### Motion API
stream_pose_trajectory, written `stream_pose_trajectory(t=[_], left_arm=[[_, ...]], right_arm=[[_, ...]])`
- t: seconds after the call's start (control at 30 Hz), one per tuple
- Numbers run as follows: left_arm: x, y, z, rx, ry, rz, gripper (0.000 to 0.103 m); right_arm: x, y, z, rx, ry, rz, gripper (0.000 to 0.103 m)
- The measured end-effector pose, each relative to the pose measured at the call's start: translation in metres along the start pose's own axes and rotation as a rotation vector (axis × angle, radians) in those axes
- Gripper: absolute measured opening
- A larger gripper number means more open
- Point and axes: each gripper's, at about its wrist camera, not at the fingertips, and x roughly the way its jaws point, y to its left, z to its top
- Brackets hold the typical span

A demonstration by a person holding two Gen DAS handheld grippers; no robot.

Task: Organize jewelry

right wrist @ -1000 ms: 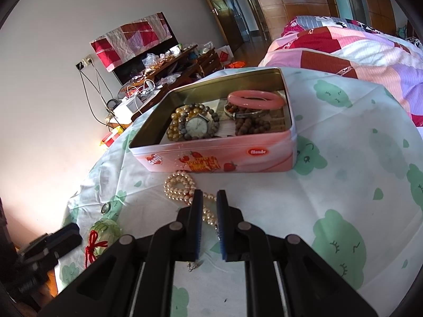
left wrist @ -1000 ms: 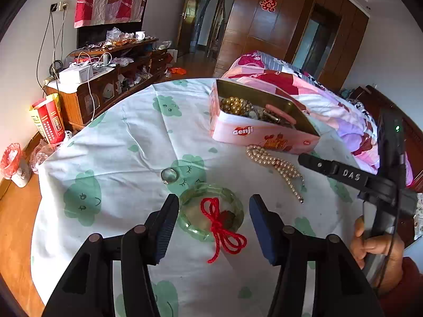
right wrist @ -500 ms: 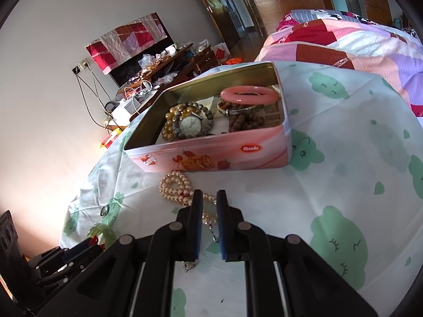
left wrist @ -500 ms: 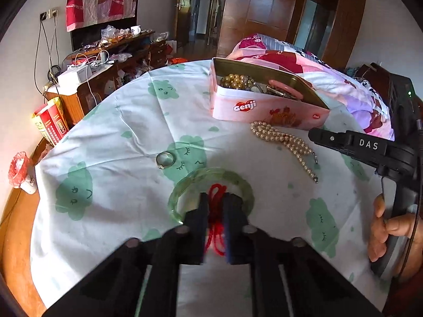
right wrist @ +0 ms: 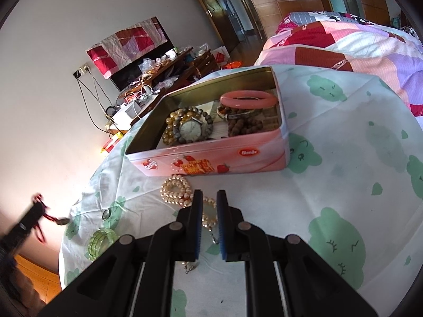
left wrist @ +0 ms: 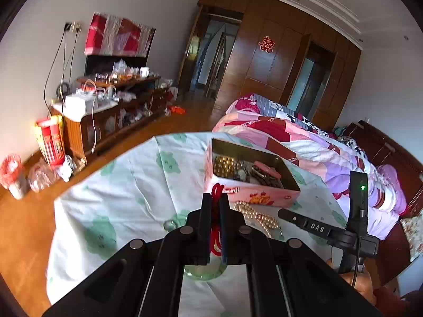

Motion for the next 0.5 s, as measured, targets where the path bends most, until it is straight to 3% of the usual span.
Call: stream_pose_trajectory(t=[0.07, 0.13, 0.2, 0.23, 0.37, 0.5], left_arm=[[0.002, -0.005, 0.002, 0.02, -0.003, -0.002, 0.004], [0.004, -0.007, 0.003, 0.025, 0.0, -0.012, 0.004], [0.008, -0.01, 0.003, 0.03, 0.006, -0.015, 0.004], [0.008, -0.01, 0.002, 0.03, 0.007, -0.014, 0.004], [0.012, -0.011, 0.001, 0.019, 0.022, -0.015, 0.004], [0.014, -0.011, 0.003, 0.011, 0.032, -0.018, 0.004]], right_arm=[[0.002, 0.002, 0.0, -0.012, 0.011, 0.006, 0.014], [0.006, 0.006, 0.0, -0.036, 0.036, 0.014, 0.023], [0.012, 0.014, 0.002, -0.092, 0.069, -0.001, 0.058], [0.014, 0.019, 0.003, -0.123, 0.077, -0.015, 0.065], [0.025, 0.041, 0.01, -0.284, 0.092, -0.077, 0.067], [0.054, 0.055, 0.008, -0.414, 0.182, -0.13, 0.066]])
